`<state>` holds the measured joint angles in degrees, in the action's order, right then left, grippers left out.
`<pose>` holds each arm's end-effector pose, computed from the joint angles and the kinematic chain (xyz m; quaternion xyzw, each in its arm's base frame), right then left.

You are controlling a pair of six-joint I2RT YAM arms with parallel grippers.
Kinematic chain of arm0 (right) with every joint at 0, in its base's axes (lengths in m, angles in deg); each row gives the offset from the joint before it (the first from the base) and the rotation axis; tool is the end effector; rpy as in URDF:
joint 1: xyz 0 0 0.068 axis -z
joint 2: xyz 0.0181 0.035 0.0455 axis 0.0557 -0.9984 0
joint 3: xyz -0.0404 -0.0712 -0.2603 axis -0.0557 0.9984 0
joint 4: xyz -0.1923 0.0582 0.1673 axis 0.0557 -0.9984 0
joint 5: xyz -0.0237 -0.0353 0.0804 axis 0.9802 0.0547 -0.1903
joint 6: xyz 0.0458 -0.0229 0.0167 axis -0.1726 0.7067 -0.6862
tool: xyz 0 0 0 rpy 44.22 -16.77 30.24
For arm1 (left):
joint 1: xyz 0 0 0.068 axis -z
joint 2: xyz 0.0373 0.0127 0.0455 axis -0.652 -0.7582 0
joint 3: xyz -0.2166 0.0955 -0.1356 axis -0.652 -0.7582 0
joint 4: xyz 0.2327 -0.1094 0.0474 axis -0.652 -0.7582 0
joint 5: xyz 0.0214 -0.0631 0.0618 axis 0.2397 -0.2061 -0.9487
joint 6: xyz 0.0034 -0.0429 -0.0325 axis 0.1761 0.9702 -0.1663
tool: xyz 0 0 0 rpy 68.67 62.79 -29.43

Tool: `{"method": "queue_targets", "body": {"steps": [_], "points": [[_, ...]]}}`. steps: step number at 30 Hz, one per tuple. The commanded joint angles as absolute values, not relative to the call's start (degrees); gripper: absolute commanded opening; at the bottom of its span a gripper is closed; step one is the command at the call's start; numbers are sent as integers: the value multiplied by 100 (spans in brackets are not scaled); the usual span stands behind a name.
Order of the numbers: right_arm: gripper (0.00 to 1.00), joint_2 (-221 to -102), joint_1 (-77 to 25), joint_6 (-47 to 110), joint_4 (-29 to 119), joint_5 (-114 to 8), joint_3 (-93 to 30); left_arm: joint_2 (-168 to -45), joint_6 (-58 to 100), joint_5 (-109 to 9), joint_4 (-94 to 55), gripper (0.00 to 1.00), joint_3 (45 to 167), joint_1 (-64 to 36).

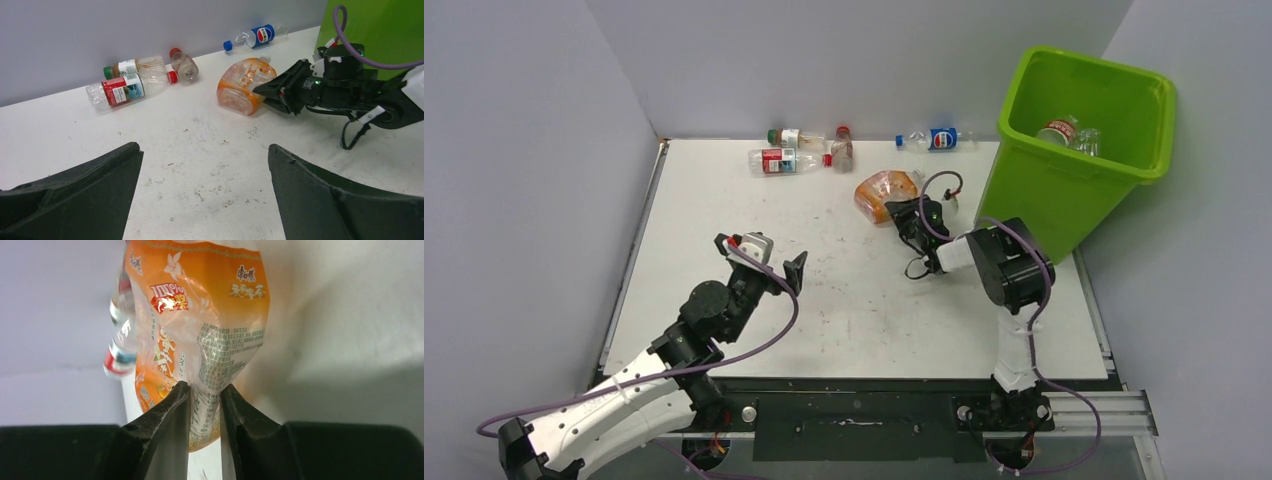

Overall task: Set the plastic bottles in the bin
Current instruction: Pick up the plastic bottle at the center of the board.

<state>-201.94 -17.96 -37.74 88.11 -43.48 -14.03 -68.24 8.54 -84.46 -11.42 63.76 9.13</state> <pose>0.3966 0.1520 0.1079 0.3903 0.7245 0.4165 0.3865 0.1195 -0.1172 0.3062 0.1423 0.6782 -0.1467 0.7059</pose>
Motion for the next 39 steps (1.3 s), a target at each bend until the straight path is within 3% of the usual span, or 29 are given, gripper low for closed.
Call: {"method": "queue_targets", "body": {"steps": [1,11,16,22,32,39], "points": [[5,-19066,-2082,-2688,8779,-4944,-442,-6658,723,-8538,-978,96,6628,929],[5,-15724,-2854,-100,7866,-5620,1214,-6454,939,-7988,-1121,96,6728,852],[5,-13733,-3201,864,7447,-5901,1856,-6689,1417,-6174,-1689,96,7232,526],[5,-12003,-3230,1195,7084,-6587,2318,-6914,2260,-3761,-1045,96,7192,142],[5,-11051,-3232,1089,7161,-7858,2451,-7525,3392,-1861,200,96,7047,-229],[5,-11182,-3234,752,7766,-8412,2443,-7908,3542,-1398,343,96,7109,-240]]}}
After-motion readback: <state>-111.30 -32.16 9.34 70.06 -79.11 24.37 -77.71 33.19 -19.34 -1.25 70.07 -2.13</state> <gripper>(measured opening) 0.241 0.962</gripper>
